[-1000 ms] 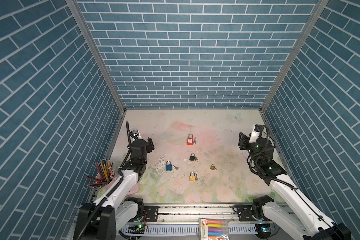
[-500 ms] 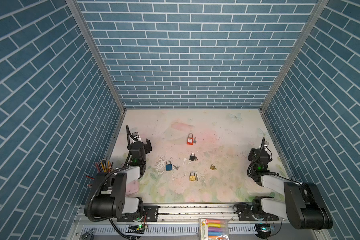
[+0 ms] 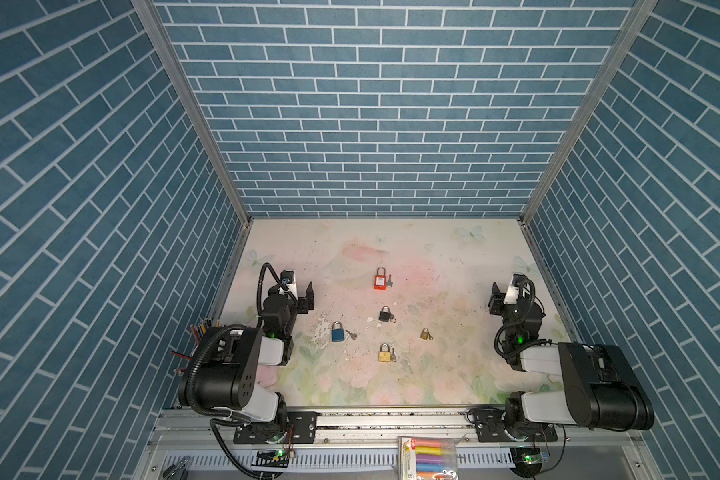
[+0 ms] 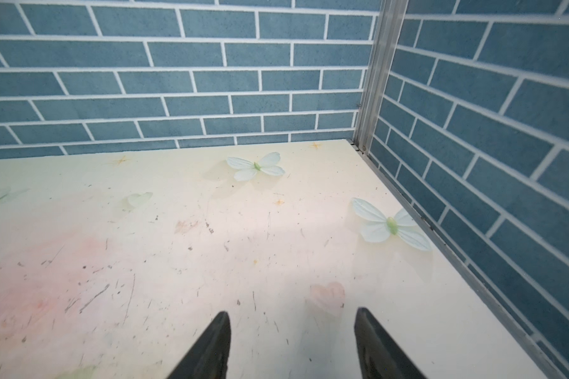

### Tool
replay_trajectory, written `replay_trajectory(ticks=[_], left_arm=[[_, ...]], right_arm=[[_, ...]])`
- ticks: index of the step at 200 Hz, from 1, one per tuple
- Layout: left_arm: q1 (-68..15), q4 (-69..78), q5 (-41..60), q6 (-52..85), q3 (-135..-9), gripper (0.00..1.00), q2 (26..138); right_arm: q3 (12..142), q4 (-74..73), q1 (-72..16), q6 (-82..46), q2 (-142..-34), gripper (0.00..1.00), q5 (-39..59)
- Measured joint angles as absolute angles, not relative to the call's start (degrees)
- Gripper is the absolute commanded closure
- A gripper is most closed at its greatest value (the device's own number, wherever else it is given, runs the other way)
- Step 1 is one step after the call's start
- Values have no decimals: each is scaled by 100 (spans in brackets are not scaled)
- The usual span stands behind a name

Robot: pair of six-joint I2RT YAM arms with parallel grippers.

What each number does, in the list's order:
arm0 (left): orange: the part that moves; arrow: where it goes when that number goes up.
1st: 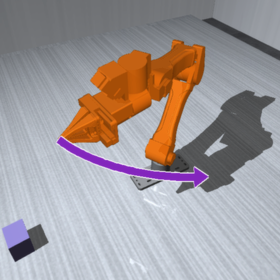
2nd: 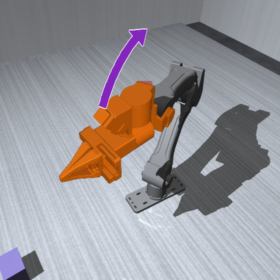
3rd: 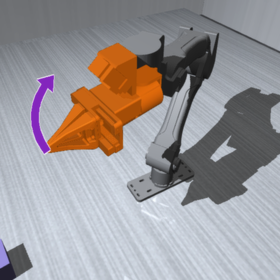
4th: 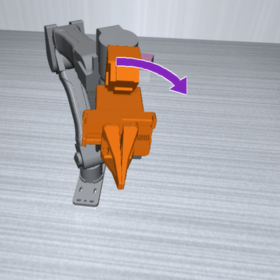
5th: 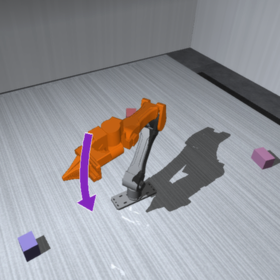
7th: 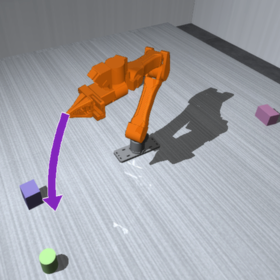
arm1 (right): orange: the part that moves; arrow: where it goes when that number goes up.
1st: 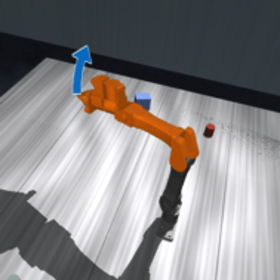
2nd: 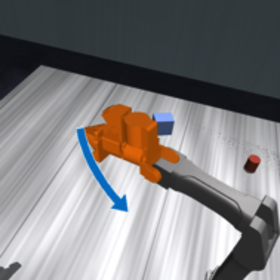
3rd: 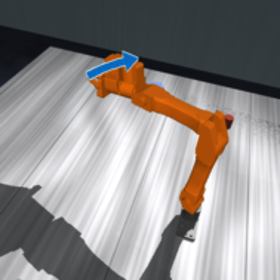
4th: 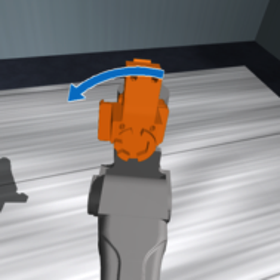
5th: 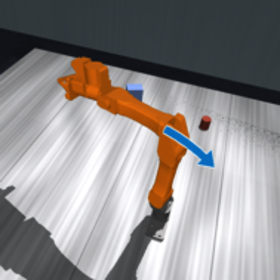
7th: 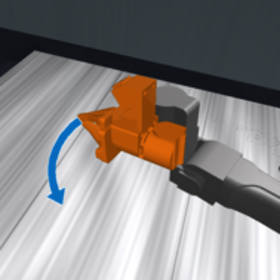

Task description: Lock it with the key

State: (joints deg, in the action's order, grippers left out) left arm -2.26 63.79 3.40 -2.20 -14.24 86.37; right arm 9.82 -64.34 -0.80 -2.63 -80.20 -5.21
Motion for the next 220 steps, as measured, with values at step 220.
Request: replay_trajectory(ticks=[220], left_arm=[[-292,6375,-139,-176,-1518,13,8665]], right_arm=[[1367,-6595,141,-316,-8715,9,-311]])
